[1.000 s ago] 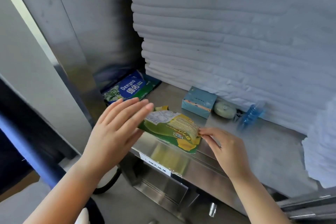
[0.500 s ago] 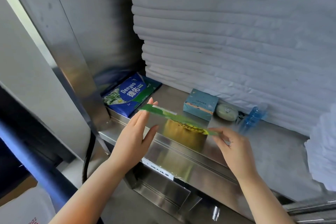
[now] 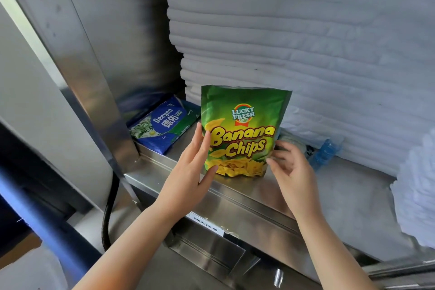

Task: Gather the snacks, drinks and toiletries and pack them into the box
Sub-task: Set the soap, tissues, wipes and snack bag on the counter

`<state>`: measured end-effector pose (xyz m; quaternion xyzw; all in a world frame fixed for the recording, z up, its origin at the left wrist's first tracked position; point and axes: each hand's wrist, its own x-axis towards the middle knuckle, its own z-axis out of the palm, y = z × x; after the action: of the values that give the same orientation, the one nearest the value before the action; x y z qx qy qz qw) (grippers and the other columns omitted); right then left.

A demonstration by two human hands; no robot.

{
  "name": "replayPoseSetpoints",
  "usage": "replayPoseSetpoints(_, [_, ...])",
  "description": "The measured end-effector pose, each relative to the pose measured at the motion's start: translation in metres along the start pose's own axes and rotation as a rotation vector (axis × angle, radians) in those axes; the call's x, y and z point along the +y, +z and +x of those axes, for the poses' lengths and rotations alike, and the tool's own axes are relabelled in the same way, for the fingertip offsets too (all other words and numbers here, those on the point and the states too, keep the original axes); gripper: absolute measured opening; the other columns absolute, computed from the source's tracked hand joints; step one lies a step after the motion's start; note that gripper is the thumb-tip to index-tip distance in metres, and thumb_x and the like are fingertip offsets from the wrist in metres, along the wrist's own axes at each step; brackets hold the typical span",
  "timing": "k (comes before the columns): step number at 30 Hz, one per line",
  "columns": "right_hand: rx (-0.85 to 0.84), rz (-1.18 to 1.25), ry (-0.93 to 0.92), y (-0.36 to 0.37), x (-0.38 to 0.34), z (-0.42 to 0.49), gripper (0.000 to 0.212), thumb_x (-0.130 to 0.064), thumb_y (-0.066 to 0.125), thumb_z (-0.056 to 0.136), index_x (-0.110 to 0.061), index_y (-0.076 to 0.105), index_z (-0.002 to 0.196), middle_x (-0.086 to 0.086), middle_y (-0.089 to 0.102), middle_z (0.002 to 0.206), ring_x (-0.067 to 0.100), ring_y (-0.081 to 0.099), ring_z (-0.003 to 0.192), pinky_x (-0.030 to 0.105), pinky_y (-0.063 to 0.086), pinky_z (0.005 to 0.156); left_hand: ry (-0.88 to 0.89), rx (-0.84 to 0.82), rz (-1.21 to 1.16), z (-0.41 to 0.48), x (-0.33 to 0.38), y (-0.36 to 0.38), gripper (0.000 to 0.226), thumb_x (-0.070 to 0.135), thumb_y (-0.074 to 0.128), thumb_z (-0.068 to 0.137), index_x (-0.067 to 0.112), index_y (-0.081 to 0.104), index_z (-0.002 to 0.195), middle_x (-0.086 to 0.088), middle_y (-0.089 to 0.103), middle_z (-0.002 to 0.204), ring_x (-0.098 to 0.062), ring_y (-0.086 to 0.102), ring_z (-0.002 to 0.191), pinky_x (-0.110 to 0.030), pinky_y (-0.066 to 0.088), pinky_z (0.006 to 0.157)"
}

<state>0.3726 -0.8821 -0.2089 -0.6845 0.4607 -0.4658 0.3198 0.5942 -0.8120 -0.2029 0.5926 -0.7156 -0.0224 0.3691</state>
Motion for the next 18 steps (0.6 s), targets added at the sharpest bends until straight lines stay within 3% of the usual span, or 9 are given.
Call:
replayPoseSetpoints(3, [0.004, -0.082, -0.07, 0.003, -0.001, -0.003, 0.057, -0.009, 0.069, 0.082, -0.023, 0.046, 0.132, -0.021, 0.059, 0.112, -0.01, 0.061, 0.092, 0.003, 0.044, 0.076, 0.003, 0.025, 0.002, -0.001, 0.0, 0.006, 0.075, 0.018, 0.058, 0.089, 0.016, 0.014, 0.149, -0.006, -0.002, 0.158, -0.009, 0.011, 0.141, -0.027, 0.027, 0.106])
replayPoseSetpoints(7, [-0.105, -0.28, -0.182, 0.009, -0.004, -0.004, 0.067, -0.008, 0.068, 0.084, -0.027, 0.039, 0.14, -0.008, 0.051, 0.129, 0.0, 0.059, 0.1, 0.016, 0.05, 0.084, -0.016, 0.007, -0.021, -0.003, 0.0, 0.016, 0.081, 0.014, 0.064, 0.086, 0.019, 0.014, 0.149, -0.009, -0.004, 0.157, -0.025, 0.018, 0.142, -0.034, 0.032, 0.107])
replayPoseSetpoints(10, [-0.175, -0.297, -0.145, 0.012, -0.005, -0.003, 0.065, -0.007, 0.067, 0.085, -0.025, 0.041, 0.141, -0.004, 0.048, 0.136, 0.007, 0.061, 0.102, 0.024, 0.052, 0.089, -0.057, -0.061, -0.039, -0.001, -0.003, 0.019, 0.087, 0.019, 0.065, 0.086, 0.024, 0.003, 0.148, -0.004, -0.01, 0.156, -0.023, 0.009, 0.144, -0.034, 0.033, 0.108])
replayPoseSetpoints(13, [-0.2, -0.291, -0.13, 0.013, -0.006, -0.001, 0.065, -0.006, 0.068, 0.084, -0.026, 0.042, 0.14, -0.016, 0.042, 0.132, 0.006, 0.062, 0.1, 0.021, 0.051, 0.089, -0.062, -0.119, -0.012, 0.001, -0.009, 0.019, 0.094, 0.026, 0.066, 0.086, 0.028, -0.008, 0.145, 0.004, -0.022, 0.153, -0.013, -0.007, 0.142, -0.028, 0.024, 0.111])
replayPoseSetpoints(18, [-0.235, -0.28, -0.113, 0.018, -0.011, 0.002, 0.065, -0.007, 0.068, 0.084, -0.027, 0.043, 0.14, -0.013, 0.045, 0.135, 0.006, 0.062, 0.098, 0.017, 0.049, 0.088, -0.086, -0.151, 0.017, 0.003, -0.014, 0.013, 0.094, 0.029, 0.064, 0.086, 0.027, -0.01, 0.144, 0.002, -0.024, 0.152, -0.015, -0.006, 0.143, -0.029, 0.023, 0.112])
